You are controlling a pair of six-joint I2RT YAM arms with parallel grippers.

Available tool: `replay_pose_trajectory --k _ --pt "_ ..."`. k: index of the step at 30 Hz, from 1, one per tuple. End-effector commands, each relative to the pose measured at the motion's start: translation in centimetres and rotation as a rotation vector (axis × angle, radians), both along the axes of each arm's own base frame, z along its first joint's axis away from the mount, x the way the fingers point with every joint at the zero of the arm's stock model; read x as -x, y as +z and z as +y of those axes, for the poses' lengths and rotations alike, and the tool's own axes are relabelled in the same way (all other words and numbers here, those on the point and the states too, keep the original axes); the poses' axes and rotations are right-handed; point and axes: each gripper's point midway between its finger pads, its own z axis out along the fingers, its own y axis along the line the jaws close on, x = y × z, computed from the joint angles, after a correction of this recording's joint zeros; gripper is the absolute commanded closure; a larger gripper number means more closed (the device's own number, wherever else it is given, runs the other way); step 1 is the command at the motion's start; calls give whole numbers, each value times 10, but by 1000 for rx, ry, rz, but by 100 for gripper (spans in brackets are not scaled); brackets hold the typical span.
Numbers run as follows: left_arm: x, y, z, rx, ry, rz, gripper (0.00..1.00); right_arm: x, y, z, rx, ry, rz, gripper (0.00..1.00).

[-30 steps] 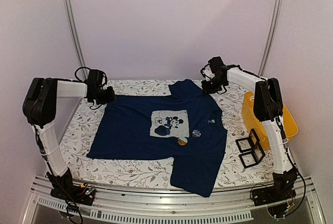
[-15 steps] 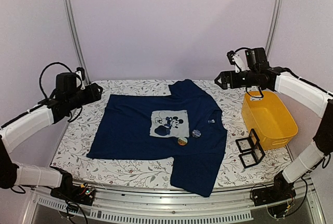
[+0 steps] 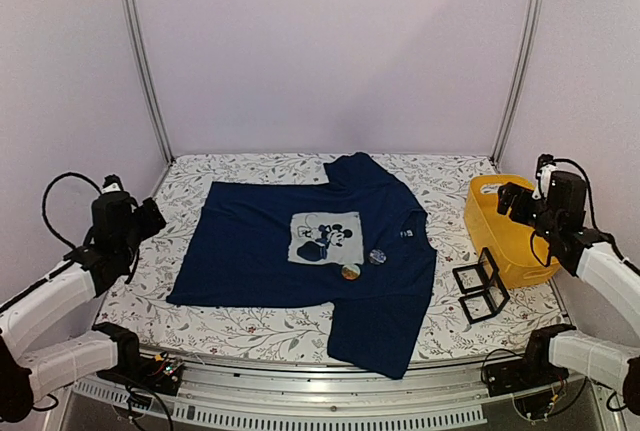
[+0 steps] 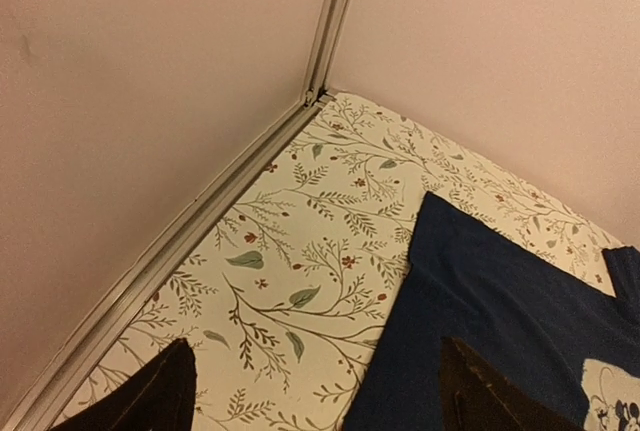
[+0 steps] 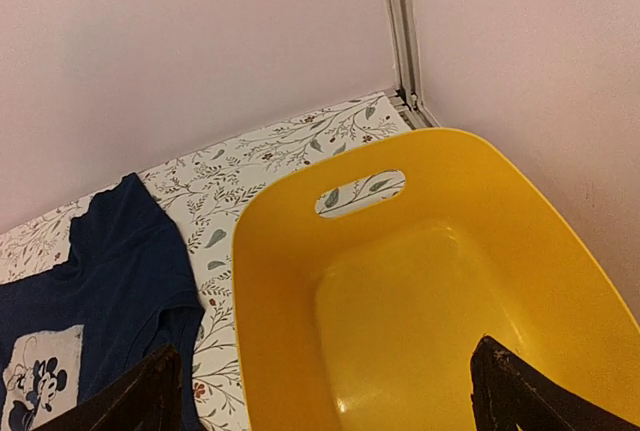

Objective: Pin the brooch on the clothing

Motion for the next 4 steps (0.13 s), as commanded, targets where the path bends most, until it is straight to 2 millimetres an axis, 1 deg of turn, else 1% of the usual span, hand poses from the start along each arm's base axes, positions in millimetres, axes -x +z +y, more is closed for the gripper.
replay_pose_trajectory --k 1,4 --pt "17 -3 23 13 137 -100 17 10 23 -21 -94 -152 -209 1" --pt "21 -9 22 21 122 -127 17 16 21 -23 -142 -172 -246 1"
